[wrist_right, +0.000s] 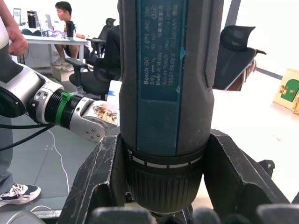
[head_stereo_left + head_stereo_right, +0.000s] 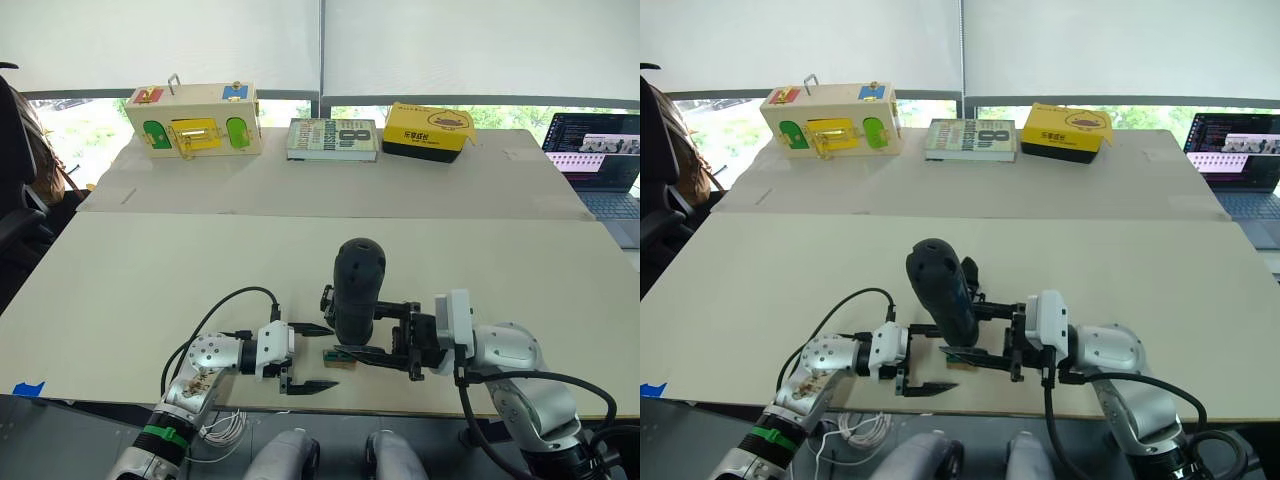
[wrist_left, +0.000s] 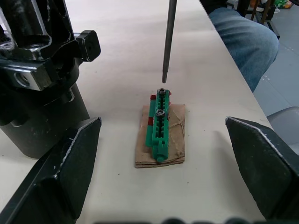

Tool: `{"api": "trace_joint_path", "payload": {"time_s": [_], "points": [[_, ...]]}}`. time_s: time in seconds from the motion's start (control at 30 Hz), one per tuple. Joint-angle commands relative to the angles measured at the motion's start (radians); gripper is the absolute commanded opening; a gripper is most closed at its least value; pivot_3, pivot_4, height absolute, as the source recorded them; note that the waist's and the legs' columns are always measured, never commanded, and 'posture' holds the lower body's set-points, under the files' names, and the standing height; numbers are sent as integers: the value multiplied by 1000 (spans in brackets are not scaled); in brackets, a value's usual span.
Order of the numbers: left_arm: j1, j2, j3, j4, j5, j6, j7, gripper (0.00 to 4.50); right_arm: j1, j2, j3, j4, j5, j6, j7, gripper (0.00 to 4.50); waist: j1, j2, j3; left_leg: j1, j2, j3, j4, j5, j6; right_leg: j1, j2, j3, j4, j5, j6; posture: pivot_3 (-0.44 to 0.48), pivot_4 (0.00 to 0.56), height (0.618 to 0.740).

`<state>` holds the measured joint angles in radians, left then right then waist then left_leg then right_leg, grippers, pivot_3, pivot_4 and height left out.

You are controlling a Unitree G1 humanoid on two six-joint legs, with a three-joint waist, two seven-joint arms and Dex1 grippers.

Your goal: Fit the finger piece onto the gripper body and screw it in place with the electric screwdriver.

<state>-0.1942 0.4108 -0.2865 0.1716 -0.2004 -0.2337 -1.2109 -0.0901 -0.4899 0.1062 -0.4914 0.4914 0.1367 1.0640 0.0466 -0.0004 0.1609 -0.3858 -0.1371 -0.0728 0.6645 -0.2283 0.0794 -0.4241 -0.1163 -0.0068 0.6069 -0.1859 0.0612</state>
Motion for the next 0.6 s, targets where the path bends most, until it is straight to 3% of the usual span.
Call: {"api": "trace_joint_path", "payload": {"time_s": [0.03,0.6], "points": [[24,-10,-59,36,39,38,1,4500,-2,0,-14,-17,11,-52,2,1902,0,0,0,0,0,0,0,0,0,0,0,0,0,0,0,0,150,740],[35,2,-51,15,37,69,13,4500,-1,4,-5,-9,2,-64,-5,1902,-1,0,0,0,0,0,0,0,1,0,0,0,0,-1,1,0,150,740]]}}
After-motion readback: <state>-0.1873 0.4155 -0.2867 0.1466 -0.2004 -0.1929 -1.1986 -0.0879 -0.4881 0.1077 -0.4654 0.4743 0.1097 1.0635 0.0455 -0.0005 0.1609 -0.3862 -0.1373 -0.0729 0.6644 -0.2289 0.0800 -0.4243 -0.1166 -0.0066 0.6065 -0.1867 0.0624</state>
